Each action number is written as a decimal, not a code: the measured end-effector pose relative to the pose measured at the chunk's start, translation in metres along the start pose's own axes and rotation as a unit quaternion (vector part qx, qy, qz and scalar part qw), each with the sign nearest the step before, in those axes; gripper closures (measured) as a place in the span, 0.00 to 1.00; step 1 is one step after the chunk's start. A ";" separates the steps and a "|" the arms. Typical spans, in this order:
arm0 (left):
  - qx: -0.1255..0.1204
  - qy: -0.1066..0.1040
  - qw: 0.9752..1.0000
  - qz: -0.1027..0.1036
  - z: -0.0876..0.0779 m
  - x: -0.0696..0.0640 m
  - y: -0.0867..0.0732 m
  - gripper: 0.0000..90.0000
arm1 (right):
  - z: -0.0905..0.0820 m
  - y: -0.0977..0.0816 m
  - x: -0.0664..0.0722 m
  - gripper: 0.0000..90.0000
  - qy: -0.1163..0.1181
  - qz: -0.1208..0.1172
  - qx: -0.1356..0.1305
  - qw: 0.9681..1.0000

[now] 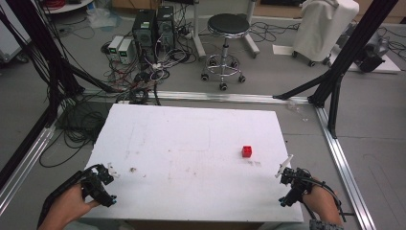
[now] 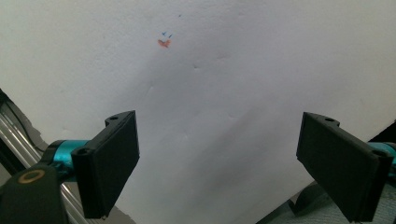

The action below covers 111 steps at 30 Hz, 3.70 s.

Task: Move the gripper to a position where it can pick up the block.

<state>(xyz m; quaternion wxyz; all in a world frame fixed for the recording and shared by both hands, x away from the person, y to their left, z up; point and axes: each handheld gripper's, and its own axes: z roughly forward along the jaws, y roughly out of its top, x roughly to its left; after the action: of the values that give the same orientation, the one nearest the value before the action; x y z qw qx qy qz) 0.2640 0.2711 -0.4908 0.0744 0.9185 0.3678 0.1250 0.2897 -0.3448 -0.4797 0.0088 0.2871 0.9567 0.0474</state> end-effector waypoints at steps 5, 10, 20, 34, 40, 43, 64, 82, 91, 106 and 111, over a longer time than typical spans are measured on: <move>-0.002 0.002 1.000 -0.002 -0.002 0.001 -0.001 0.15 | 0.001 0.002 0.000 0.13 0.001 -0.003 0.001 1.000; -0.005 0.003 1.000 -0.003 -0.002 0.001 0.000 0.15 | 0.000 0.003 0.001 0.13 -0.001 -0.005 -0.002 1.000; -0.007 0.002 1.000 0.000 -0.003 -0.002 0.003 0.15 | -0.004 0.000 -0.001 0.13 -0.013 0.001 -0.018 1.000; -0.009 0.000 1.000 0.006 -0.005 -0.004 0.003 0.15 | -0.002 -0.008 -0.024 0.13 0.003 0.005 -0.032 0.999; -0.014 0.001 1.000 0.001 -0.005 -0.003 0.003 0.15 | -0.009 -0.009 -0.039 0.13 0.010 0.025 -0.051 0.998; -0.012 0.002 1.000 0.003 -0.006 -0.003 0.003 0.15 | -0.016 -0.004 -0.048 0.13 0.004 0.019 -0.049 0.999; -0.021 0.004 1.000 0.004 -0.008 -0.001 0.003 0.14 | -0.060 0.074 -0.082 0.13 -0.028 -0.098 -0.017 0.995; -0.024 0.002 1.000 0.008 -0.008 -0.003 0.004 0.14 | -0.066 0.137 -0.089 0.13 -0.037 -0.179 0.007 0.983; -0.023 0.000 1.000 0.012 -0.008 -0.004 0.004 0.14 | -0.051 0.159 -0.088 0.13 -0.027 -0.229 0.023 0.973; -0.020 -0.002 1.000 0.008 -0.006 -0.005 0.002 0.14 | -0.015 0.182 -0.092 0.13 -0.009 -0.276 0.038 0.960; -0.016 -0.002 1.000 0.011 -0.005 -0.006 0.004 0.13 | -0.003 0.184 -0.092 0.13 -0.007 -0.282 0.035 0.959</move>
<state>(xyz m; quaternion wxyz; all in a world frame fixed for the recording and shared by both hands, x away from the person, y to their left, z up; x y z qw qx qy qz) 0.2609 0.2646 -0.4866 0.0884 0.9213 0.3555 0.1302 0.4675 -0.2430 -0.4602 0.0186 0.0061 0.9998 0.0074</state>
